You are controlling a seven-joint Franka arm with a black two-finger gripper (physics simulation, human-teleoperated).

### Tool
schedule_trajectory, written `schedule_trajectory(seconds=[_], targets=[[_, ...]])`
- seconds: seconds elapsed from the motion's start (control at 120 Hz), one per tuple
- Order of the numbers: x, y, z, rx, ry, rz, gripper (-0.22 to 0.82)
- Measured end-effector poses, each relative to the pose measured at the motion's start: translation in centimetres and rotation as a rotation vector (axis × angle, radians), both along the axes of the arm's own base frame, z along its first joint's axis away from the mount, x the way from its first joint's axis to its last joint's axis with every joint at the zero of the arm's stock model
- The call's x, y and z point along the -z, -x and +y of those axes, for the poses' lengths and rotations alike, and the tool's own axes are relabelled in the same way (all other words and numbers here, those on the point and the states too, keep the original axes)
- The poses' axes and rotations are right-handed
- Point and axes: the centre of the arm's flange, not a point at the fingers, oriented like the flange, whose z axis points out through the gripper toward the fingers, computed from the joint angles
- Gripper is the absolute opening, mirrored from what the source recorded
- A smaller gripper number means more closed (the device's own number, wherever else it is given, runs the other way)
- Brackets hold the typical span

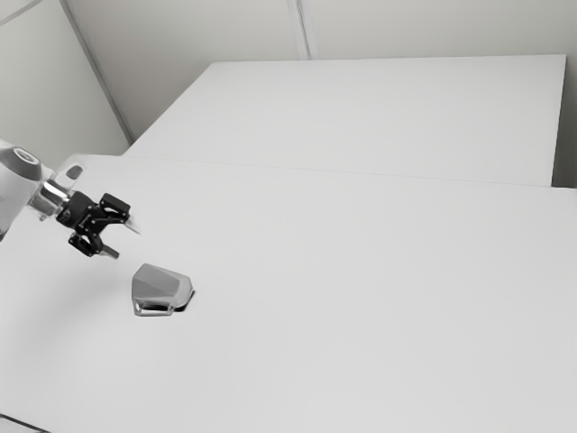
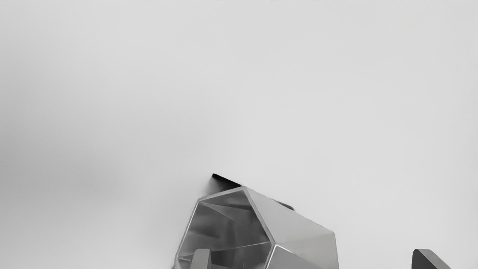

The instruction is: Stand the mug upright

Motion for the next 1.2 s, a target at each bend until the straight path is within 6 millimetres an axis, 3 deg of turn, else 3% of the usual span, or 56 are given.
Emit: schedule_trajectory(seconds=[0.15, 0.25, 0.35, 0.717, 1.025, 1.083, 1.2], targets=[[3.7, 2.3, 0.1, 0.017, 0.122, -0.091, 0.58], [4.7, 4.3, 0.7, 0.067, 0.169, -0.159, 0.59], [5.9, 5.7, -0.1, 0.125, 0.215, -0.224, 0.59], [7.3, 7.4, -2.8, 0.18, 0.359, -0.447, 0.59], [8.6, 7.4, -4.9, 0.221, 0.384, -0.524, 0.58], [8.5, 7.2, -5.0, 0.23, 0.378, -0.537, 0.51], [8.4, 7.1, -5.0, 0.24, 0.358, -0.556, 0.21]])
